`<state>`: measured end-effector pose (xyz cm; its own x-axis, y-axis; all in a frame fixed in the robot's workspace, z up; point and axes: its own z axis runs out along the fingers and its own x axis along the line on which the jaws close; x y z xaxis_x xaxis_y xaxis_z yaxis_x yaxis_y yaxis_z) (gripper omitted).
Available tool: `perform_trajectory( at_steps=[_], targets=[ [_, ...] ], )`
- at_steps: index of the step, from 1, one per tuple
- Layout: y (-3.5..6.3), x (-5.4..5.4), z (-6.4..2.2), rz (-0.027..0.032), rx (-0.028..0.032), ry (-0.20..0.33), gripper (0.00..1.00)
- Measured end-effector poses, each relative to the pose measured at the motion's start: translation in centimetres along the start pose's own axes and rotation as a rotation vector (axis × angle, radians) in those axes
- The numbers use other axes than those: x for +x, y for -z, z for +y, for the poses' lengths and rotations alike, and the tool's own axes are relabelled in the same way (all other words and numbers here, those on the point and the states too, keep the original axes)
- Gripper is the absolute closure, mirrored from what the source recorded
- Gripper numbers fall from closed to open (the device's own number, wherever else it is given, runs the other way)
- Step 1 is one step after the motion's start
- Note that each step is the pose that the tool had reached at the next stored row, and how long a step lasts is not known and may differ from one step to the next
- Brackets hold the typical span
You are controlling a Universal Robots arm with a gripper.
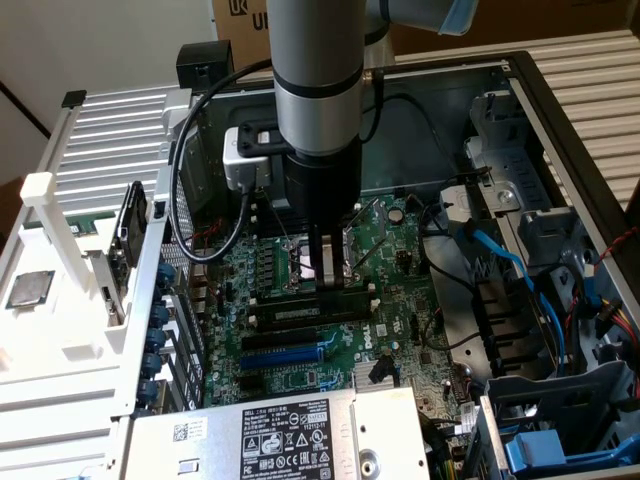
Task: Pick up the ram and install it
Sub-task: 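Insert the ram into the slot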
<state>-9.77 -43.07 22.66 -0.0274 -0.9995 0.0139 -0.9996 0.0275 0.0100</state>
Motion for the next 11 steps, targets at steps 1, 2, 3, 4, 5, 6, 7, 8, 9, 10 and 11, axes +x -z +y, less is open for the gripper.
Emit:
perform_trajectory(
  at_steps=[1, 2, 3, 4, 5, 6, 7, 8, 9, 10, 11],
  targets=[
    [0.0, 0.0, -0.01, 0.0, 0.0, 0.0, 0.74],
    [0.0, 0.0, -0.01, -0.0001, 0.0, 0.0, 0.74],
    [0.0, 0.0, -0.01, 0.0, 0.0, 0.0, 0.74],
    [0.0, 0.0, -0.01, -0.0001, 0.0001, 0.0, 0.74],
    [0.0, 0.0, -0.01, -0.0001, 0.0001, 0.0, 0.74],
    [0.0, 0.0, -0.01, -0.0003, 0.0002, 0.0, 0.74],
    [0.03, 0.0, -0.01, -0.0001, 0.0001, 0.0, 0.74],
    [0.07, 0.0, 0.0, 0.0, 0.0001, 0.0, 0.74],
    [0.15, 0.01, 0.01, 0.0001, 0.0, 0.0, 0.74],
    [0.25, 0.01, 0.03, 0.0, 0.0001, 0.0, 0.74],
    [0.4, 0.01, 0.04, 0.0001, 0.0, 0.0, 0.74]
  ],
)
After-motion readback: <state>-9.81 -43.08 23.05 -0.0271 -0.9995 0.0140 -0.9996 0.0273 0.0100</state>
